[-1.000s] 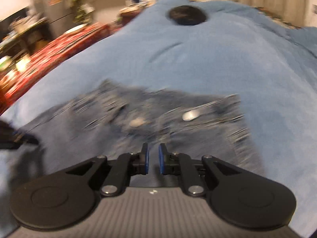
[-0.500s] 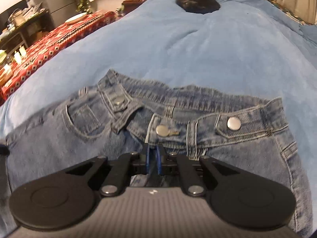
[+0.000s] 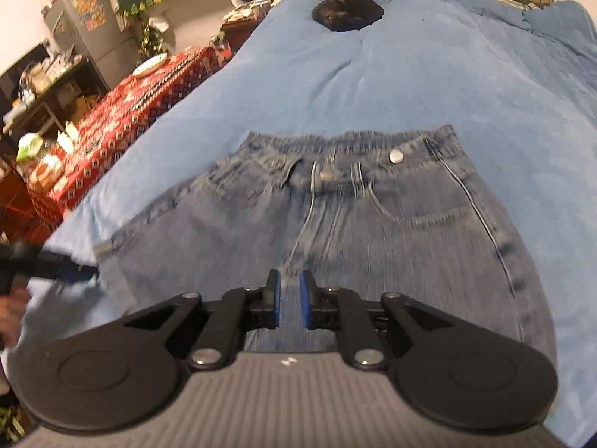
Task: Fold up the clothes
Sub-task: 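Grasp the rolled leg cuff with the left gripper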
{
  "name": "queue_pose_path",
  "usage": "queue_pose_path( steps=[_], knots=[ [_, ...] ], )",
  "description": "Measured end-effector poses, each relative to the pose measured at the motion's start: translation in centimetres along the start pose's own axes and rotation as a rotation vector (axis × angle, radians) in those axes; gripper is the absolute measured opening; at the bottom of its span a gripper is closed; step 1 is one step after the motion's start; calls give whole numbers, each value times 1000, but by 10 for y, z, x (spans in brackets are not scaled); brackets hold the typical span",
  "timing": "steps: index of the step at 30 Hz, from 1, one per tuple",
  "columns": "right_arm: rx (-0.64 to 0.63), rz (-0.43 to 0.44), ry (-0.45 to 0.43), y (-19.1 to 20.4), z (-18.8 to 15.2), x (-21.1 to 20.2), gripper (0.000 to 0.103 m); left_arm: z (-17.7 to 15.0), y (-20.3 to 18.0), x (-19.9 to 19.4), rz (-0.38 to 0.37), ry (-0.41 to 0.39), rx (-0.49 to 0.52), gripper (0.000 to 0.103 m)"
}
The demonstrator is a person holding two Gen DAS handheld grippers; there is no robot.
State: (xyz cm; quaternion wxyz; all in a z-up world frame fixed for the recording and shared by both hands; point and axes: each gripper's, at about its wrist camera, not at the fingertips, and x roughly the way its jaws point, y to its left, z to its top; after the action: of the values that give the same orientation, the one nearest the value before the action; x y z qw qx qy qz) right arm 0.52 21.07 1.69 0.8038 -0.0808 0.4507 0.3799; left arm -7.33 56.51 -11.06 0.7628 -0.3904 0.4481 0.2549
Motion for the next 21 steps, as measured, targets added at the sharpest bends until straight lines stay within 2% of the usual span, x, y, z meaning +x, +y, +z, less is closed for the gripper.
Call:
queue_pose_path(
  steps=[4,8,14,19,21],
  knots=[
    [16,21,24,7,-15,-26,13,1,5,3,-70,-15,-100,30],
    [52,32,51,8,-22,-33,13,-4,6,-12,-149,-37,-119,29],
    [61,46,66,8,-22,-29,13,-12,7,-11,-145,-23,-134,29],
    [69,61,85,8,-24,-24,13,-6,11,-18,-193,-54,-186,29],
    [68,68,99,9,-26,-22,13,-6,9,-18,-197,-56,-174,29]
  ],
)
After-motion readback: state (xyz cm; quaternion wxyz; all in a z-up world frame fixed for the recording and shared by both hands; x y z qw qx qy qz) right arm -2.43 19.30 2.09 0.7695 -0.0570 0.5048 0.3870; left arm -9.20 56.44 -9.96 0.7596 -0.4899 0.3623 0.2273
